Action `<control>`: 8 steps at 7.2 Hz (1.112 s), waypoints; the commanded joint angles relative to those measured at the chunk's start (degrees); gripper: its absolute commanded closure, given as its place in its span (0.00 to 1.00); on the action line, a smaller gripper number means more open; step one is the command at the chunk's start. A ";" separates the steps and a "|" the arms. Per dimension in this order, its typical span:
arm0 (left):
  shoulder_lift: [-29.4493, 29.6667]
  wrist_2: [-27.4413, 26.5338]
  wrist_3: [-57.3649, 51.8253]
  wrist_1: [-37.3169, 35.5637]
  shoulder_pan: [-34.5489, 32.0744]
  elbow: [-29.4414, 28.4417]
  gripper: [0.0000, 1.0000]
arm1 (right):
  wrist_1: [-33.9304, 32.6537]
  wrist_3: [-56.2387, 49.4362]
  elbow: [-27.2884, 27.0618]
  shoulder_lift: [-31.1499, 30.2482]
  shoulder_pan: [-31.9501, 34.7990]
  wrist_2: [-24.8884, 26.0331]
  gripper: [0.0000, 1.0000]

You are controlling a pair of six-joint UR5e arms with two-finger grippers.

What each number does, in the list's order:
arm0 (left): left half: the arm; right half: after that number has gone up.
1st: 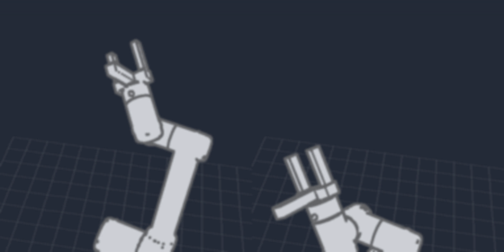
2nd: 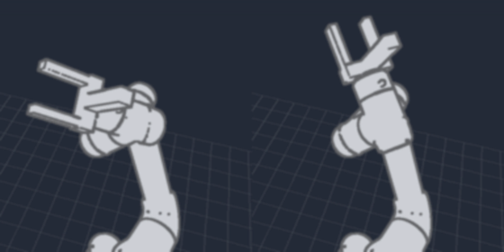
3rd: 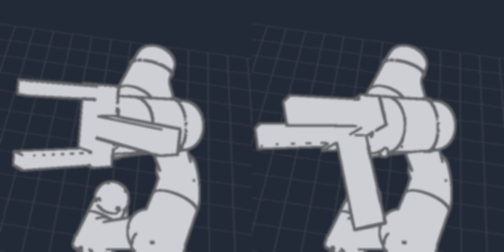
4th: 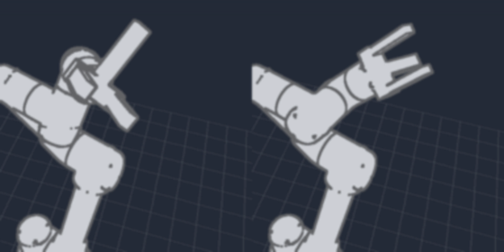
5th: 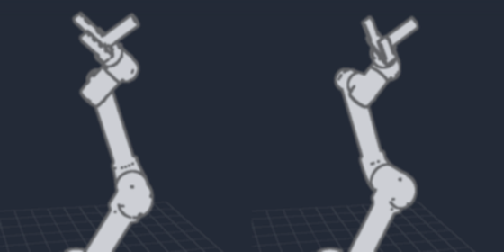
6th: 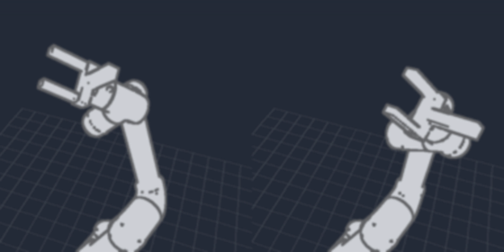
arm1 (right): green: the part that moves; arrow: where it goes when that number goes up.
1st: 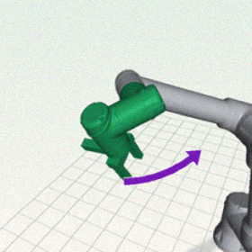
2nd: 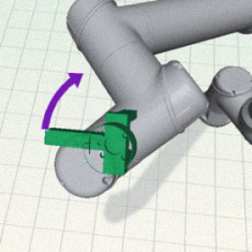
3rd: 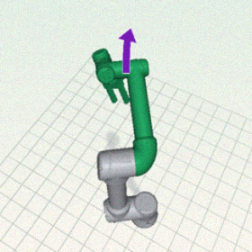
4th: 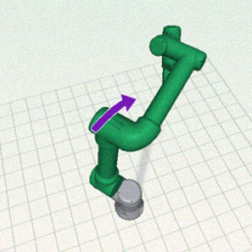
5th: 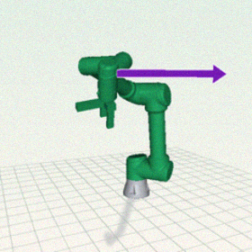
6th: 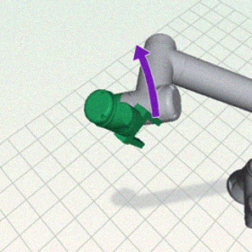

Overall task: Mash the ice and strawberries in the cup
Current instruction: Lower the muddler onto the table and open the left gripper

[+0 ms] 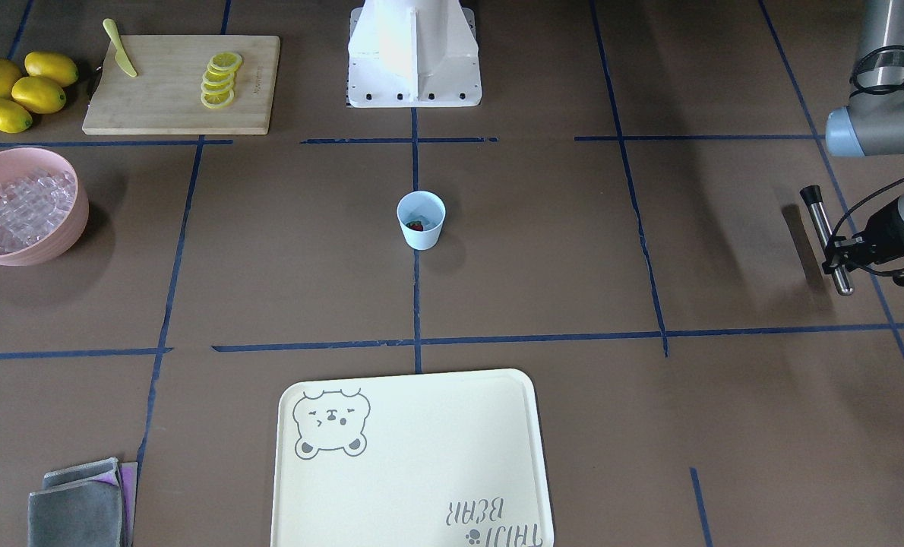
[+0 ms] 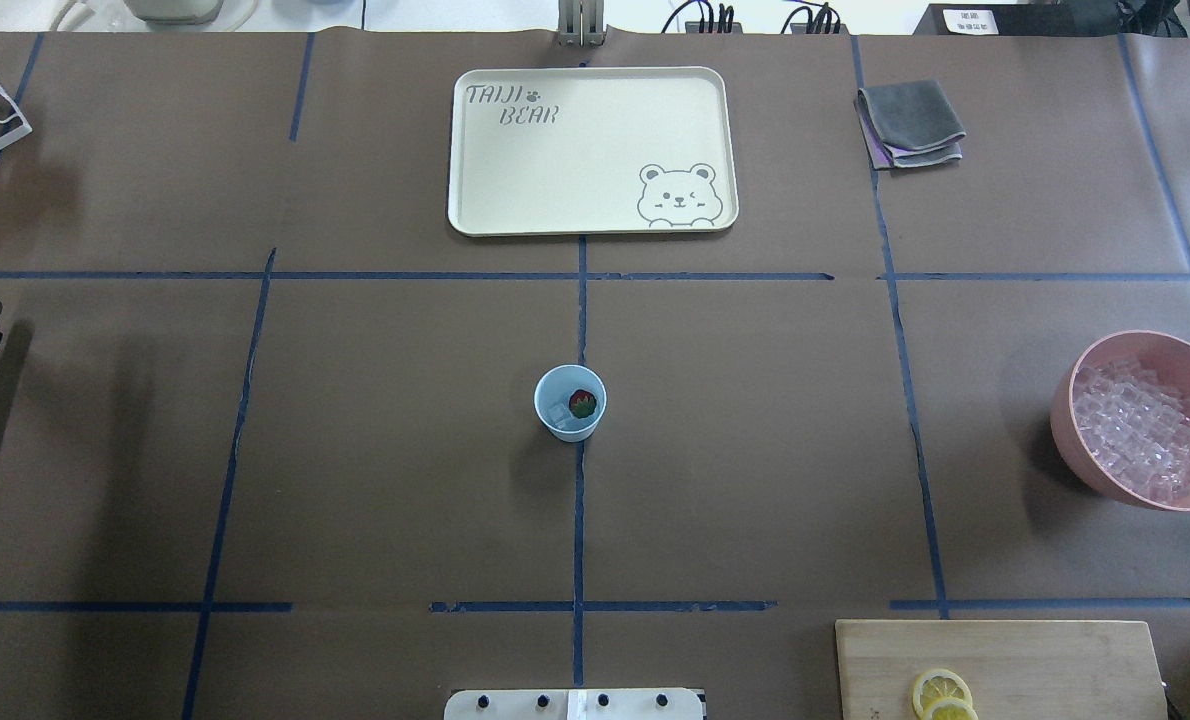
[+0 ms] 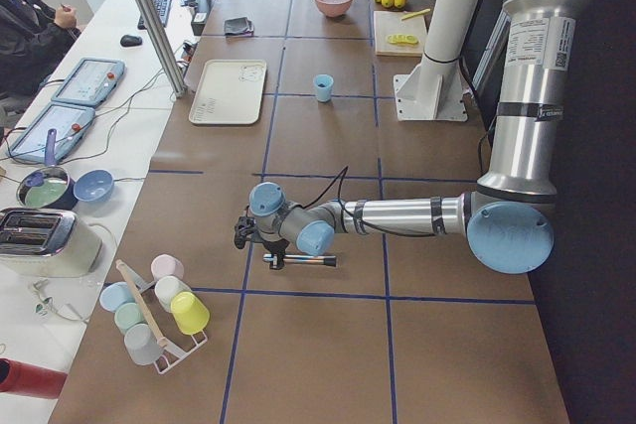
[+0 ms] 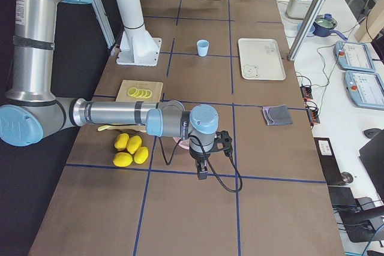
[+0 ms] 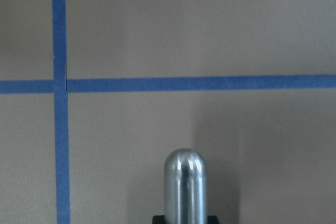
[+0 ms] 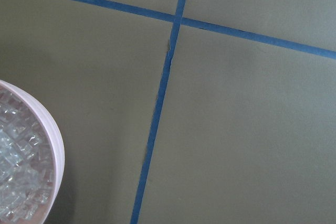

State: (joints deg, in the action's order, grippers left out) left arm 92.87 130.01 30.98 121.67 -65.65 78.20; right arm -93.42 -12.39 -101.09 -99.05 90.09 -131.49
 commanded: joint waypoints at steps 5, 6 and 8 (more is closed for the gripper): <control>-0.32 10.08 -7.12 0.06 -5.06 5.11 0.00 | 0.00 0.09 0.11 0.00 0.09 -0.08 0.01; -0.14 10.17 -14.91 -4.73 -8.40 5.46 0.00 | 0.00 0.09 0.11 0.00 0.00 -0.08 0.01; -0.05 9.65 -29.69 -22.18 -14.91 11.67 0.00 | 0.00 0.09 0.02 0.00 0.00 -0.08 0.01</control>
State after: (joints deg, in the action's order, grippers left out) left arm 92.77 139.92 10.06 109.56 -76.52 86.20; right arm -93.43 -12.31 -101.04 -99.05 90.13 -131.57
